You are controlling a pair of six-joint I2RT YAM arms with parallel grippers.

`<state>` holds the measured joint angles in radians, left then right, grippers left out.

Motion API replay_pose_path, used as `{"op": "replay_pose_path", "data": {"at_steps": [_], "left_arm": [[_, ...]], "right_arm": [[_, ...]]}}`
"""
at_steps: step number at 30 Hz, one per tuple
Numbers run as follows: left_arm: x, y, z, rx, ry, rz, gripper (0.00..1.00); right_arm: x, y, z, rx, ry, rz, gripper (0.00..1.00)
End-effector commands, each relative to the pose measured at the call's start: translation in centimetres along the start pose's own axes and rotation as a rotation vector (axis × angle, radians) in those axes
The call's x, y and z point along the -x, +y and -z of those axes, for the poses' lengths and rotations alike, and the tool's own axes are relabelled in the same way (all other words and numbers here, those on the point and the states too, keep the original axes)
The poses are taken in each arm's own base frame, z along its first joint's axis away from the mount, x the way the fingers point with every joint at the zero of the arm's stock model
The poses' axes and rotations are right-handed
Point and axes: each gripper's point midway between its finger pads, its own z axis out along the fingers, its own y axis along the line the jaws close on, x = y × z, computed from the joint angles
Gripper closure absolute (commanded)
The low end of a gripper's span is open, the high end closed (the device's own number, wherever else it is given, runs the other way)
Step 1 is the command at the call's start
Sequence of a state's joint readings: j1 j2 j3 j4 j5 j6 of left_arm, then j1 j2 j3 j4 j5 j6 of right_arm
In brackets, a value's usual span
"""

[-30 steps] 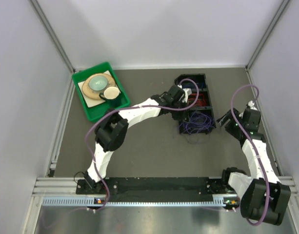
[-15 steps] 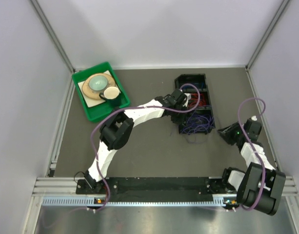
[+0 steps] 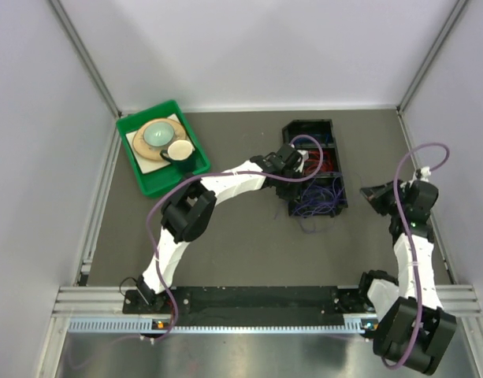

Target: Untangle the cables

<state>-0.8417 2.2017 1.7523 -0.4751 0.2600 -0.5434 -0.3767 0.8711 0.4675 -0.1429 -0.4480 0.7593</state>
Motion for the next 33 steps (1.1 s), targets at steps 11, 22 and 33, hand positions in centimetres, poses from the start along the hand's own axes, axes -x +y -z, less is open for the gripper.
{"op": "replay_pose_path", "data": {"at_steps": [11,22,33], "left_arm": [[0.7,-0.2,-0.6,0.0,-0.027,-0.006,1.0],[0.4,-0.3,-0.6,-0.025,-0.019,0.006,1.0],[2.0,-1.5,1.1,-0.06,-0.079,-0.018,0.87]], "right_arm": [[-4.5,8.2,-2.1,0.137,0.171,0.264,1.0],[-7.3,4.4,-7.2,0.034,0.273,0.283,1.0],[-8.3,1.9,-9.3,-0.057,0.32,0.31,1.0]]}}
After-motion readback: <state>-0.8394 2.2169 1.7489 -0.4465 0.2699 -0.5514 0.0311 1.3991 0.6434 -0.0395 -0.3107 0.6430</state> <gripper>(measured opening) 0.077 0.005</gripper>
